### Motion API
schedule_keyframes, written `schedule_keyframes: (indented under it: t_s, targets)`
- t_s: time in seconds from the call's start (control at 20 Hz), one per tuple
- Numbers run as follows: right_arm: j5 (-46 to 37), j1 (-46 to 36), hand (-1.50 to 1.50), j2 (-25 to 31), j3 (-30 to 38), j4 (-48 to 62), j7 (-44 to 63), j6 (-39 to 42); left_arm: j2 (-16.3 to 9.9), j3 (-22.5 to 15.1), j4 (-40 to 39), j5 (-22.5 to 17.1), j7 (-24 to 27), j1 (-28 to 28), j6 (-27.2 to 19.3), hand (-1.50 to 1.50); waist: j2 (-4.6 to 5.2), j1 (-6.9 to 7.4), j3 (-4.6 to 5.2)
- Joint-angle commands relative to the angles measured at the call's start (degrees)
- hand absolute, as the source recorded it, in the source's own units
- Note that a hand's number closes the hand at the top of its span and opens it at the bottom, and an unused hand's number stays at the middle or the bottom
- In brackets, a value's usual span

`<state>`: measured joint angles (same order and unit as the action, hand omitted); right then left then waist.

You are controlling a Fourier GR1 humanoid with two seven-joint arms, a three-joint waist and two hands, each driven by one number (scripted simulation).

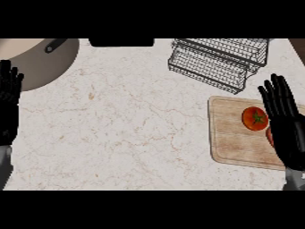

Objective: Pick the squash from the cutting board and place it in the tiered basket

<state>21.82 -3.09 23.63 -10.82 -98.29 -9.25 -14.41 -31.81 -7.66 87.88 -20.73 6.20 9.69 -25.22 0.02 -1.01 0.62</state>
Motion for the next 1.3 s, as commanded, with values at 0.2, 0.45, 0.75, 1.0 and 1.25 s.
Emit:
schedule_keyframes:
  t_s: [0.2, 0.45, 0.75, 1.0, 1.25]
  targets:
    - [8.9, 6.7, 1.5, 2.0, 19.4, 5.8, 0.3, -4.9, -3.8, -4.0, -3.5, 6.6, -2.8, -2.6, 1.3, 0.0, 0.0, -1.21, -0.84]
    - [2.2, 16.0, -1.5, 0.4, 25.3, 16.3, 7.6, -25.6, -3.1, -5.7, -4.5, 6.7, -3.5, -4.7, 1.9, 0.0, 0.84, -3.37, -0.49]
    - [-3.3, 27.7, -1.5, 4.6, 23.3, -1.0, 17.8, -33.5, -1.5, -7.5, -5.7, 8.9, -6.0, -2.4, 3.2, 0.0, -0.17, -0.25, -0.46]
    - [-5.2, 33.3, -1.5, 20.6, 17.9, -5.5, 32.3, -21.9, -0.6, -7.9, -6.9, 9.8, -6.4, -0.4, 2.8, 0.0, 0.28, -0.05, -0.26]
    - [-2.2, 30.4, -1.5, 34.8, 19.8, -8.1, 47.6, -12.3, -2.3, -6.8, -7.7, 9.4, -7.1, 1.0, 5.5, 0.0, 0.32, 1.44, -0.37]
